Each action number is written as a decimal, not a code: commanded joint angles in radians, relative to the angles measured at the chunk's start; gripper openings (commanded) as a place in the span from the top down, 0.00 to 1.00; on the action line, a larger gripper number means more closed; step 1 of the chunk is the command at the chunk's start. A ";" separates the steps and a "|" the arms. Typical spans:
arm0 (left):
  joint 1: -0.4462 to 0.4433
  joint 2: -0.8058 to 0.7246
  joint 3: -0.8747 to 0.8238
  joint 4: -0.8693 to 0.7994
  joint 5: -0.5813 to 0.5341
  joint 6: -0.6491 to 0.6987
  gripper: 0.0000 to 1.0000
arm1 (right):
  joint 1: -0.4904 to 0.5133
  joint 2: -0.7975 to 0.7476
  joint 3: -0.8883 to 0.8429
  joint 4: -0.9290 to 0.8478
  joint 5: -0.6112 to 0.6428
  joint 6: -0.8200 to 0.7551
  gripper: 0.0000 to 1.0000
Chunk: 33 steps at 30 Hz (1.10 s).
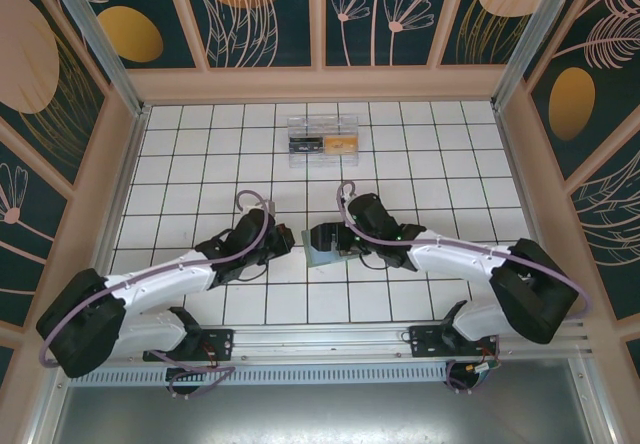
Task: Take the credit cards out of the card holder
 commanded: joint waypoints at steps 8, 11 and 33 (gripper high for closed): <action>-0.003 -0.042 0.023 -0.003 0.001 0.010 0.92 | 0.012 0.058 0.044 0.048 -0.041 -0.004 0.14; -0.004 -0.003 0.031 0.053 0.039 -0.002 0.92 | 0.008 0.008 0.034 -0.037 0.063 -0.026 0.17; -0.044 0.383 0.155 0.330 0.196 -0.170 0.87 | -0.152 0.011 -0.084 -0.156 0.152 -0.095 1.00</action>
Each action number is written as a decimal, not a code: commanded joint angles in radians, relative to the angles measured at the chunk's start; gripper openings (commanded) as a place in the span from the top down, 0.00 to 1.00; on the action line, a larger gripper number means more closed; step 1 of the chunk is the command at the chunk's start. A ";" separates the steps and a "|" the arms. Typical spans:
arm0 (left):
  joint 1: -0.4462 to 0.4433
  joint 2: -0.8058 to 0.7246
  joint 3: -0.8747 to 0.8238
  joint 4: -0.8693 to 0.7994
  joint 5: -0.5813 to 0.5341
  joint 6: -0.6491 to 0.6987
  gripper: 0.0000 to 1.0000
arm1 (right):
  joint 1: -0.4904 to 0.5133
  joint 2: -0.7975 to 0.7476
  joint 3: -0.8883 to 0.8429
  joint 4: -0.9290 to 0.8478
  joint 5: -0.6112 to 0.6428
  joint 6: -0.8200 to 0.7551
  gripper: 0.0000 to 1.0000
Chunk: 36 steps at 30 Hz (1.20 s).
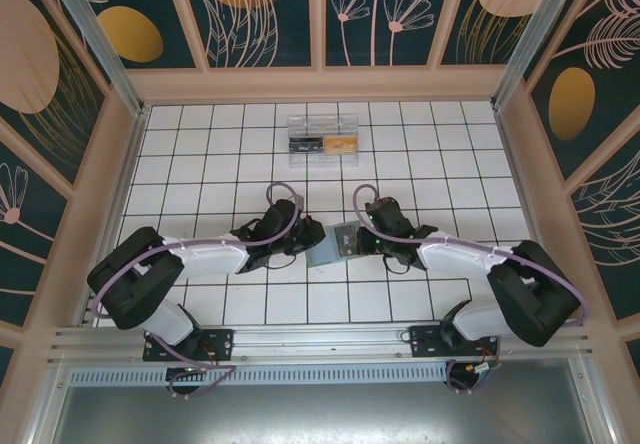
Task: Take the credit cards out of the card holder
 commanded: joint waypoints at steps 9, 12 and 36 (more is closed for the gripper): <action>-0.010 0.062 0.044 0.056 0.041 -0.034 0.72 | -0.012 0.062 0.017 0.009 0.007 -0.032 1.00; -0.011 0.071 0.047 0.059 0.049 -0.034 0.72 | -0.013 0.072 0.023 0.009 0.007 -0.037 1.00; -0.032 0.180 0.104 -0.034 0.038 -0.049 0.77 | 0.000 0.102 0.034 0.022 -0.044 -0.038 1.00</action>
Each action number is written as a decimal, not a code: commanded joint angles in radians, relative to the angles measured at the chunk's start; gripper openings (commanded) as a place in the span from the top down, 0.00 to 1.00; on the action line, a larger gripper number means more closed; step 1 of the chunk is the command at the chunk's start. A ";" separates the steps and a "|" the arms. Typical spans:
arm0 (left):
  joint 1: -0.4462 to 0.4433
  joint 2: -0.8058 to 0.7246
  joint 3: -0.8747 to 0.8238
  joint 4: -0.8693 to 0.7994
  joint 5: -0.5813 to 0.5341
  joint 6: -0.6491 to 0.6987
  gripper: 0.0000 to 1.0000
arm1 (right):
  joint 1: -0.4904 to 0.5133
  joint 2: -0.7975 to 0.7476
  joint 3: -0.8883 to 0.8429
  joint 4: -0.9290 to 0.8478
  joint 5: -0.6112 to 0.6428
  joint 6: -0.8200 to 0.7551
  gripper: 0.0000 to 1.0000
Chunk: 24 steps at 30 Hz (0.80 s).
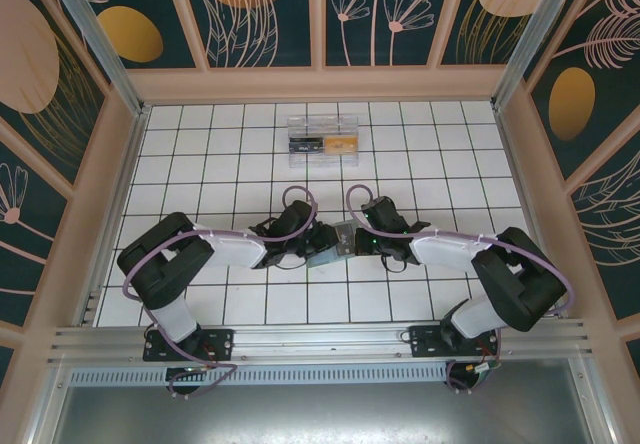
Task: Take the credit cards out of the card holder
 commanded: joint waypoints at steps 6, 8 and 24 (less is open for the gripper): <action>-0.003 0.038 0.018 -0.023 -0.007 -0.023 0.80 | 0.010 0.013 0.006 0.017 -0.026 -0.006 1.00; -0.004 0.046 0.019 -0.024 -0.008 -0.025 0.80 | 0.010 0.011 0.007 0.015 -0.027 -0.004 1.00; -0.004 0.064 0.002 0.049 0.028 -0.032 0.85 | 0.013 0.014 0.005 0.021 -0.029 -0.003 1.00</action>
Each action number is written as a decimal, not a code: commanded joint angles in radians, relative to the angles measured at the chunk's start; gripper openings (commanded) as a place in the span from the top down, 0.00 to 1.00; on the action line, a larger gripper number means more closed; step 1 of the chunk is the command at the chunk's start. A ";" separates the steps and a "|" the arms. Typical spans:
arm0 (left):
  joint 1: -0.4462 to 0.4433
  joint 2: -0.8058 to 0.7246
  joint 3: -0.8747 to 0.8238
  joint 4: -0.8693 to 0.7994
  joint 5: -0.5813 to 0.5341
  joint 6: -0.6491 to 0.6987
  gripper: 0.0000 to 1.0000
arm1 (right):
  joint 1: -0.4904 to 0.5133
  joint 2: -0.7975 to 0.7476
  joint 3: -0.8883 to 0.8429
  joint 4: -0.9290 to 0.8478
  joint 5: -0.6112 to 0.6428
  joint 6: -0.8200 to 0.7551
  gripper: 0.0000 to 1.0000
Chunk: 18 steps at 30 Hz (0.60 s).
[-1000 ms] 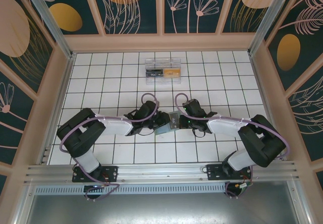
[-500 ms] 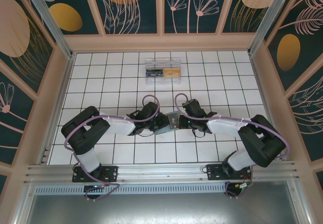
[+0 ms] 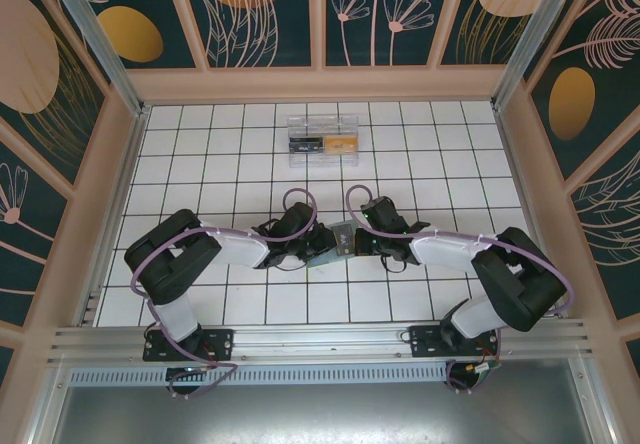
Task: Take the credit cards out of the card holder
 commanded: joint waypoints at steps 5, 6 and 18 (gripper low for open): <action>-0.004 0.015 0.001 0.035 0.022 -0.009 0.85 | 0.012 0.018 0.004 0.019 -0.025 -0.001 1.00; -0.005 0.017 0.001 0.039 0.026 -0.009 0.85 | 0.014 0.018 0.004 0.021 -0.025 -0.001 1.00; -0.005 0.013 0.024 -0.110 -0.033 0.006 0.81 | 0.015 0.019 0.006 0.019 -0.022 -0.001 1.00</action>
